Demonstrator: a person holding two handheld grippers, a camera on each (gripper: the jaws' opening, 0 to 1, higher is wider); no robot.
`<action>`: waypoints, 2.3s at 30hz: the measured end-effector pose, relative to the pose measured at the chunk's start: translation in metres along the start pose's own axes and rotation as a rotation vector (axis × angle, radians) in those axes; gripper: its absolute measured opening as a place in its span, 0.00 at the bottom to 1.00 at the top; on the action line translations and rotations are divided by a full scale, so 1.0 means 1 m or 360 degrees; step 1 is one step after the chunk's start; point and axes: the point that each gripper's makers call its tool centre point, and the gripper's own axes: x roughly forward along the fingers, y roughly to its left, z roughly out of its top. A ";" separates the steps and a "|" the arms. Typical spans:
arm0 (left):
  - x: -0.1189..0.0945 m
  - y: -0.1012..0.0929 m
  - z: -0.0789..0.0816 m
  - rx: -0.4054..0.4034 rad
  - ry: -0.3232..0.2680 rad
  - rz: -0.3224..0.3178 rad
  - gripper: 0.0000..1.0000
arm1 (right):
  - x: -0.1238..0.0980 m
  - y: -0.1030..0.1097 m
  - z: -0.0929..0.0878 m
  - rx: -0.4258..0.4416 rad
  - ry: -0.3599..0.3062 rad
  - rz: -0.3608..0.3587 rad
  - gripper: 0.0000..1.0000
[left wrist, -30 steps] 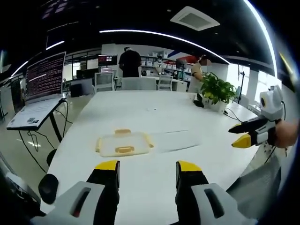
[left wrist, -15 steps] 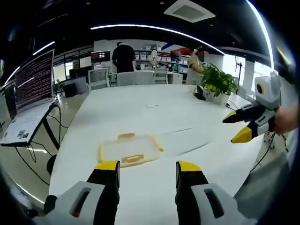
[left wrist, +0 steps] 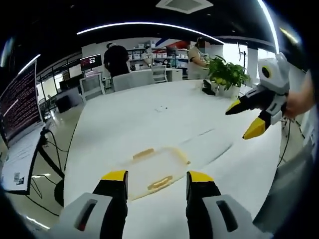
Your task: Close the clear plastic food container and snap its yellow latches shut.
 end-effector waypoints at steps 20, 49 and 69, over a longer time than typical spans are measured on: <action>0.048 0.027 -0.006 0.0674 0.0274 -0.0521 0.42 | 0.062 -0.016 0.029 -0.0333 0.0114 0.0270 0.49; 0.087 0.067 -0.089 0.1218 0.0709 -0.1191 0.51 | 0.139 -0.022 -0.046 -0.0748 0.0738 0.0604 0.54; 0.098 0.067 -0.092 0.1192 0.0641 -0.1196 0.48 | 0.149 -0.019 -0.060 -0.0799 0.0848 0.0617 0.46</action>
